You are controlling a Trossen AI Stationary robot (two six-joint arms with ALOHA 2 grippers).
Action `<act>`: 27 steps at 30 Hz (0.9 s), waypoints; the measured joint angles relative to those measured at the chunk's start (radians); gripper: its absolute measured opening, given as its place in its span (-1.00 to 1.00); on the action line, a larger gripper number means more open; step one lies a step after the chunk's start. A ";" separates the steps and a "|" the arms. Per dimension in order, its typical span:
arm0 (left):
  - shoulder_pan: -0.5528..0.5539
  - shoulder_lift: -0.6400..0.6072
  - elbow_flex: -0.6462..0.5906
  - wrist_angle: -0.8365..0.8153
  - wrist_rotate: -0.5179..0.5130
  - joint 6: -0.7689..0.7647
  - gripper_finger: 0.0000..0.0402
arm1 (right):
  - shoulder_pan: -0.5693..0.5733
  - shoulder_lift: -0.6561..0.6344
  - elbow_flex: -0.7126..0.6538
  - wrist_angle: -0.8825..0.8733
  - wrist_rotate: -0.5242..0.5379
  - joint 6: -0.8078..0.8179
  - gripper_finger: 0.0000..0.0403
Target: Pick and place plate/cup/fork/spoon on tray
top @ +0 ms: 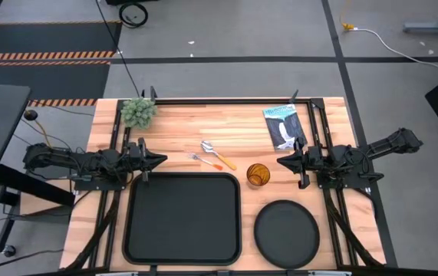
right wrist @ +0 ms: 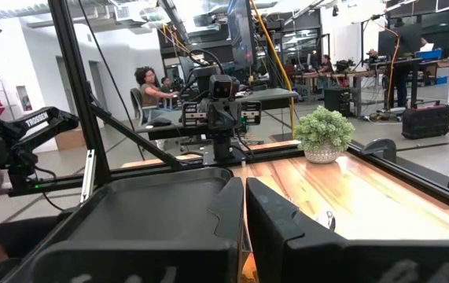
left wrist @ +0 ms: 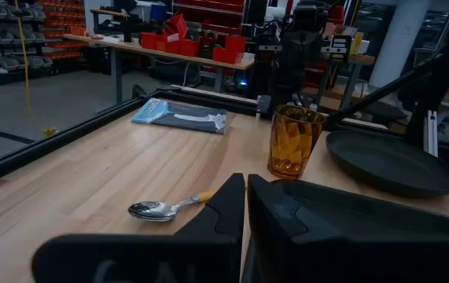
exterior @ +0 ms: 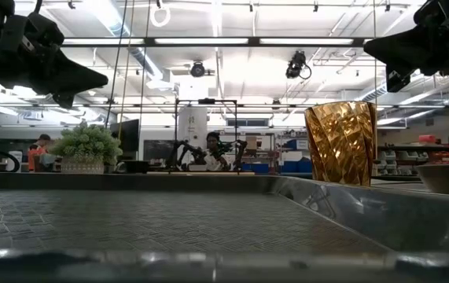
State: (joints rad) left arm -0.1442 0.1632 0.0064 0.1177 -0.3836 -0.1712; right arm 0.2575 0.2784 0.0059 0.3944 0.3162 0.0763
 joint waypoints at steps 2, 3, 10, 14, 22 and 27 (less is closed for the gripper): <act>0.000 0.000 0.000 0.000 0.000 0.000 -0.88 | 0.000 0.000 0.000 0.000 0.000 0.000 -0.89; 0.000 0.000 0.000 0.000 0.000 0.000 -0.88 | 0.000 0.000 0.000 0.000 0.000 0.000 -0.89; 0.004 0.000 0.000 0.124 -0.025 -0.005 -0.88 | 0.000 0.000 0.000 0.000 0.000 0.000 -0.89; 0.008 -0.001 0.000 0.218 -0.062 -0.001 -0.88 | 0.000 0.000 0.000 0.000 0.000 0.000 -0.89; 0.007 0.000 0.000 0.323 -0.107 -0.113 -0.88 | 0.000 0.000 0.000 0.000 0.000 0.000 -0.89; 0.011 0.036 0.001 0.430 -0.023 -0.049 -0.88 | 0.000 0.000 0.000 0.000 0.000 0.000 -0.89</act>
State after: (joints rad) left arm -0.1336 0.1988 0.0072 0.5477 -0.4062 -0.2198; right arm 0.2577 0.2785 0.0061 0.3944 0.3161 0.0765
